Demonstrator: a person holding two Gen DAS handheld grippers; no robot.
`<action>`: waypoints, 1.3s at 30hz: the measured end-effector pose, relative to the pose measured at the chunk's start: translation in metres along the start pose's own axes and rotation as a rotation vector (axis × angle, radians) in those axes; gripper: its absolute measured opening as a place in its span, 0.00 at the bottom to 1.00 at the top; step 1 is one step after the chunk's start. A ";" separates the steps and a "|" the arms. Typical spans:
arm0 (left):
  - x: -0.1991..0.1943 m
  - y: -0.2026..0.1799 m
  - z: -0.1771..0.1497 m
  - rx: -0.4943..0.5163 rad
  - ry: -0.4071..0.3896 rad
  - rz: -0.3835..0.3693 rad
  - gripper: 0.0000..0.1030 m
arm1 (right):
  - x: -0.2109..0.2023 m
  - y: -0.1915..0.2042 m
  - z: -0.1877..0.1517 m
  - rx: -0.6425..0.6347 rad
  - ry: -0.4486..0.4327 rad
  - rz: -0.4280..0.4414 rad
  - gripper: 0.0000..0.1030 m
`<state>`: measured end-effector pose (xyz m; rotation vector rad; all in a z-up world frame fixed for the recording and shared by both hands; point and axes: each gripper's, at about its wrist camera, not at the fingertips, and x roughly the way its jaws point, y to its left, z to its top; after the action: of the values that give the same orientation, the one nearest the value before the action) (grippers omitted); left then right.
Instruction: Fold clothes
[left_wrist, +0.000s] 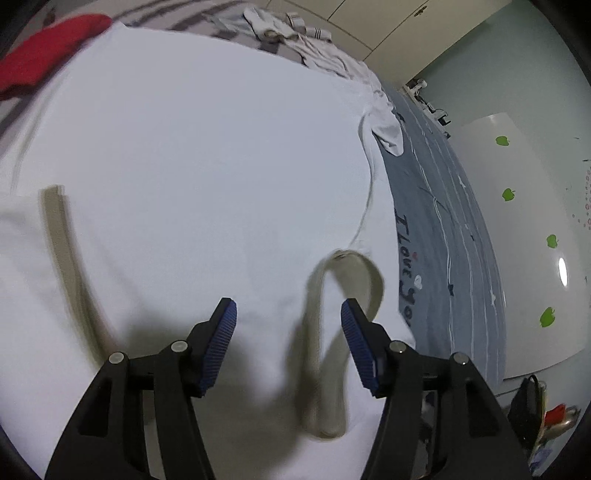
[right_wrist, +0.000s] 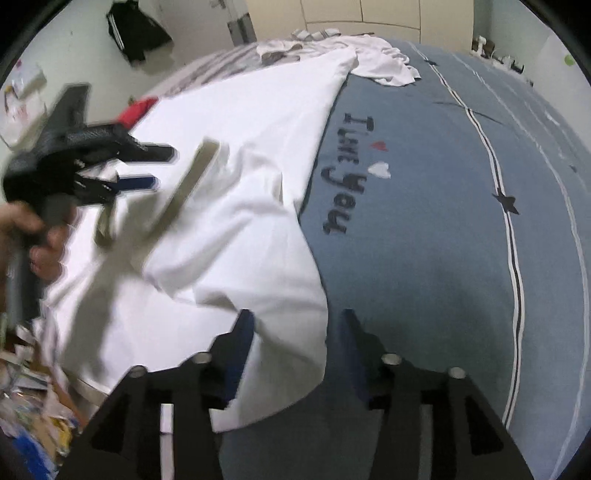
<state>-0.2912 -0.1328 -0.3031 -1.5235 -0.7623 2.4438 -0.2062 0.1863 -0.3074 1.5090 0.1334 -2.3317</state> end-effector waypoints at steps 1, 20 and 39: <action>-0.008 0.006 -0.001 0.005 -0.011 0.005 0.54 | 0.002 0.000 -0.001 0.005 0.000 -0.010 0.48; -0.096 0.124 -0.049 -0.038 -0.103 0.387 0.55 | 0.004 -0.038 -0.042 0.227 -0.010 -0.030 0.05; -0.089 0.128 -0.051 -0.033 -0.085 0.408 0.55 | -0.004 -0.035 -0.034 0.227 -0.071 -0.127 0.03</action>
<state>-0.1890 -0.2609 -0.3146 -1.7433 -0.5498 2.8100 -0.1880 0.2291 -0.3225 1.5594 -0.0581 -2.5711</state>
